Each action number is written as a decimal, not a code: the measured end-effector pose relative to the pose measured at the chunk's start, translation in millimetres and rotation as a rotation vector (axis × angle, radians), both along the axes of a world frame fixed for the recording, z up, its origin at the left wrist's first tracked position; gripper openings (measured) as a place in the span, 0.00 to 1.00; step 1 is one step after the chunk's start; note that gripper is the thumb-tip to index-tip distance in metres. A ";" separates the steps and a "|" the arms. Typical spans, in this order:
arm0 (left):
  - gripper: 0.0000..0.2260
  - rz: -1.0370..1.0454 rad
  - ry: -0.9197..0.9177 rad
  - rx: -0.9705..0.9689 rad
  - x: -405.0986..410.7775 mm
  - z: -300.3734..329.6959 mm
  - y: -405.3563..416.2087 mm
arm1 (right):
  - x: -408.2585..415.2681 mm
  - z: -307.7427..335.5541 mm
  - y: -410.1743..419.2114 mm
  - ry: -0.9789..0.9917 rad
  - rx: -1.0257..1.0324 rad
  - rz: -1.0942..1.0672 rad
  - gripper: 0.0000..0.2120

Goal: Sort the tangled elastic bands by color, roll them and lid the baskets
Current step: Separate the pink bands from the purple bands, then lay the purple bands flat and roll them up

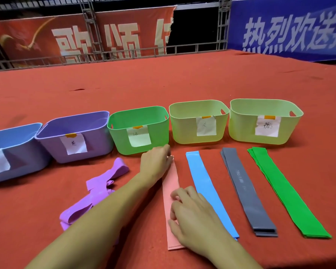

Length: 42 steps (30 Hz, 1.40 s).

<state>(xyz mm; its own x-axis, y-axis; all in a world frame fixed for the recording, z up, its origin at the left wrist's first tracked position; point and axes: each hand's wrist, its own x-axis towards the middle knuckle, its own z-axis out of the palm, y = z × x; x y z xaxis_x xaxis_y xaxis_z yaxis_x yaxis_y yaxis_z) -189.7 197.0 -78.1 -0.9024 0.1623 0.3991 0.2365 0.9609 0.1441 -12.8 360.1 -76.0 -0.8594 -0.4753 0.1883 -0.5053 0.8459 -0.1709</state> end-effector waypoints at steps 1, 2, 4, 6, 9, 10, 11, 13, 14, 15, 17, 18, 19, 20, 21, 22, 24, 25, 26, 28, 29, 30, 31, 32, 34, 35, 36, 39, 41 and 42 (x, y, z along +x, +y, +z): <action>0.08 -0.031 -0.011 0.053 6.1 0.9 -2.0 | -1.3 -1.6 -0.5 0.010 0.013 0.013 0.15; 0.07 -0.059 -0.039 0.092 13.5 2.0 -3.8 | -2.5 -2.7 -1.5 0.018 0.023 0.020 0.15; 0.07 -0.098 -0.110 0.117 27.3 5.1 -8.2 | -5.7 -5.3 -2.7 0.066 0.021 0.016 0.14; 0.08 -0.110 -0.156 0.114 41.4 11.0 -14.5 | -11.4 -7.8 -4.0 0.092 -0.004 -0.007 0.12; 0.10 -0.105 -0.167 0.161 65.6 19.9 -34.6 | -21.4 -4.5 -9.2 0.016 -0.055 -0.025 0.14; 0.10 -0.086 -0.157 0.204 74.3 23.7 -45.5 | -25.0 -3.1 -11.4 -0.009 -0.097 -0.026 0.14; 0.10 -0.061 -0.138 0.260 81.7 26.3 -59.9 | -28.8 -1.0 -14.4 -0.026 -0.169 -0.023 0.12; 0.09 0.006 -0.111 0.374 95.4 33.0 -92.9 | -34.9 4.7 -23.6 -0.038 -0.321 -0.015 0.07; 0.09 0.044 -0.110 0.421 101.7 35.8 -110.4 | -37.0 7.3 -30.2 -0.045 -0.392 -0.005 0.04; 0.10 0.081 -0.116 0.457 107.5 37.0 -127.4 | -38.0 10.0 -38.4 -0.067 -0.460 0.008 0.02; 0.10 0.127 -0.135 0.486 119.2 37.3 -155.0 | -40.2 12.6 -57.5 -0.128 -0.543 0.042 0.03; 0.10 0.120 -0.153 0.484 123.8 35.1 -165.2 | -41.0 11.9 -67.5 -0.147 -0.546 0.069 0.04; 0.11 0.095 -0.177 0.477 128.9 33.5 -172.1 | -40.9 11.2 -77.8 -0.169 -0.529 0.099 0.07; 0.12 0.064 -0.210 0.460 134.4 32.9 -176.0 | -39.4 11.0 -87.1 -0.202 -0.497 0.139 0.09; 0.13 0.029 -0.238 0.443 138.8 32.2 -179.0 | -37.9 11.0 -95.8 -0.246 -0.462 0.190 0.12; 0.14 -0.003 -0.257 0.438 143.6 32.9 -180.8 | -35.9 11.1 -104.0 -0.308 -0.429 0.233 0.17; 0.13 -0.030 -0.229 0.482 151.4 31.1 -185.5 | -28.6 12.3 -117.5 -0.426 -0.364 0.263 0.27; 0.11 -0.025 -0.184 0.510 153.1 27.8 -188.5 | -25.7 10.8 -122.4 -0.415 -0.325 0.267 0.29; 0.09 -0.015 -0.143 0.523 153.4 24.1 -191.4 | -24.6 8.4 -125.5 -0.362 -0.305 0.266 0.28; 0.05 -0.010 -0.119 0.534 152.5 18.3 -197.3 | -24.2 6.6 -127.0 -0.283 -0.394 0.254 0.21; 0.06 -0.039 -0.136 0.567 152.1 17.4 -200.8 | -25.1 6.9 -126.4 -0.285 -0.514 0.244 0.17; 0.12 -0.089 -0.175 0.621 152.6 19.0 -203.1 | -26.3 8.3 -125.6 -0.307 -0.654 0.226 0.15; 0.18 -0.157 -0.234 0.684 153.9 21.3 -205.2 | -27.8 11.0 -125.3 -0.328 -0.795 0.204 0.14; 0.22 -0.220 -0.300 0.707 156.8 24.6 -205.3 | -29.3 13.8 -125.1 -0.342 -0.925 0.182 0.14; 0.22 -0.314 -0.354 0.657 162.0 25.5 -200.0 | -32.3 18.1 -124.8 -0.352 -1.104 0.161 0.11; 0.19 -0.321 -0.313 0.594 162.5 21.4 -195.8 | -33.3 18.4 -124.7 -0.363 -1.150 0.160 0.11; 0.15 -0.284 -0.238 0.503 160.6 15.5 -192.9 | -33.5 18.3 -124.3 -0.378 -1.177 0.168 0.10; 0.09 -0.089 -0.076 0.365 154.4 7.3 -190.5 | -30.9 18.2 -126.0 -0.448 -1.221 0.206 0.10; 0.11 -0.005 -0.031 0.453 150.6 6.9 -192.4 | -29.3 19.6 -127.5 -0.463 -1.257 0.216 0.11; 0.10 0.021 0.004 0.490 149.3 7.2 -193.6 | -29.1 19.7 -128.1 -0.466 -1.289 0.216 0.11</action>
